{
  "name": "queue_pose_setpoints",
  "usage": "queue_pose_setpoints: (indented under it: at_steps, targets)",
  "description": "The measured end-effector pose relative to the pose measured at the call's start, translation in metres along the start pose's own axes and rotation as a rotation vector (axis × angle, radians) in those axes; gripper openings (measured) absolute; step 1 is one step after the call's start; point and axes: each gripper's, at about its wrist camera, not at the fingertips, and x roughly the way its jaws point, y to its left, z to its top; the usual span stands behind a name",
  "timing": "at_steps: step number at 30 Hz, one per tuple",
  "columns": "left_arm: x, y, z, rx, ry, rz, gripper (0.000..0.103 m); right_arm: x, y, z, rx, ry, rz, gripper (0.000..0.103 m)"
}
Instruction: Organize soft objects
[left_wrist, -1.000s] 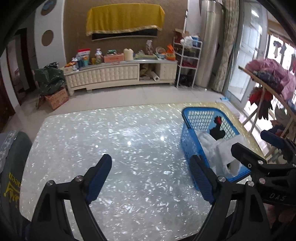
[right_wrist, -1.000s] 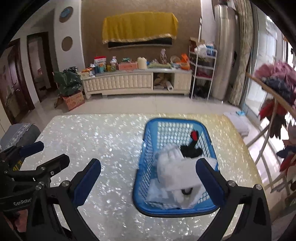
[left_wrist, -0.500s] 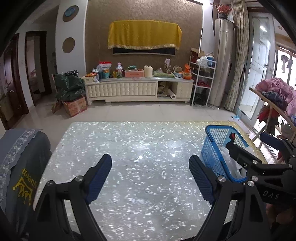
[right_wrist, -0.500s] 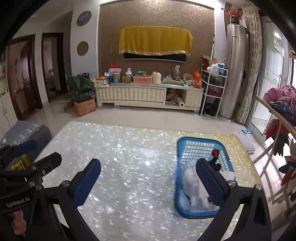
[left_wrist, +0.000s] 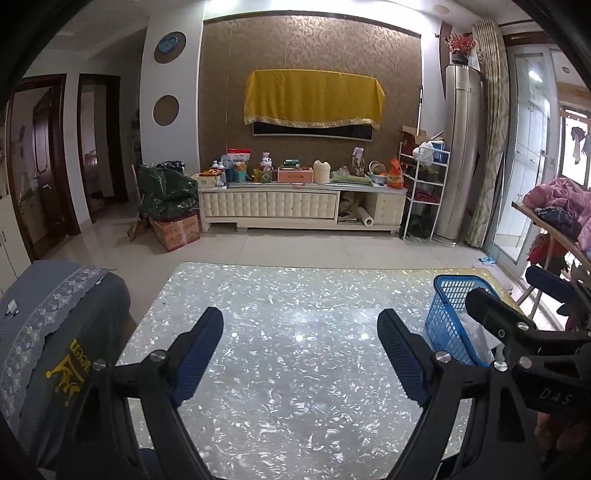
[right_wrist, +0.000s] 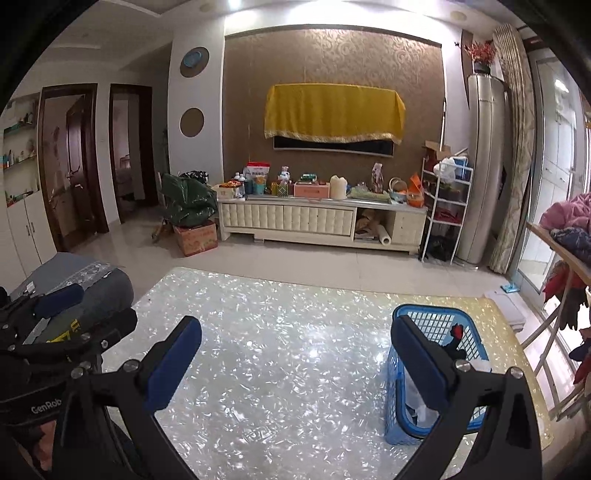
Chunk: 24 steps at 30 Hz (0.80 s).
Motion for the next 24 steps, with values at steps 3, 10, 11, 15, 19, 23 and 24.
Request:
queue_pose_setpoints:
  at_steps: [3,10,11,15,19,23,24]
  targets:
    - [-0.004,0.004,-0.002,-0.007,-0.010,-0.006,0.084,-0.002,0.001,0.000,-0.008,-0.008,-0.002,0.102]
    - [-0.013,0.008,-0.001,-0.022,-0.036,-0.031,0.084,-0.002,0.000,-0.003,-0.003,-0.011,-0.017,0.102]
    - [-0.013,0.008,-0.001,-0.025,-0.030,-0.033,0.084,-0.003,0.001,-0.004,-0.002,-0.012,-0.018,0.102]
    - [-0.016,0.007,-0.001,-0.019,-0.042,-0.022,0.084,-0.007,0.005,-0.005,-0.008,-0.028,-0.021,0.102]
    - [-0.017,0.006,-0.001,-0.010,-0.049,-0.008,0.084,-0.007,0.006,-0.007,-0.001,-0.034,-0.019,0.102]
    - [-0.019,0.007,-0.003,-0.004,-0.046,-0.001,0.084,-0.006,0.006,-0.007,0.000,-0.030,-0.019,0.102]
    - [-0.019,0.007,-0.004,-0.004,-0.045,0.000,0.084,-0.006,0.007,-0.008,-0.001,-0.031,-0.020,0.102]
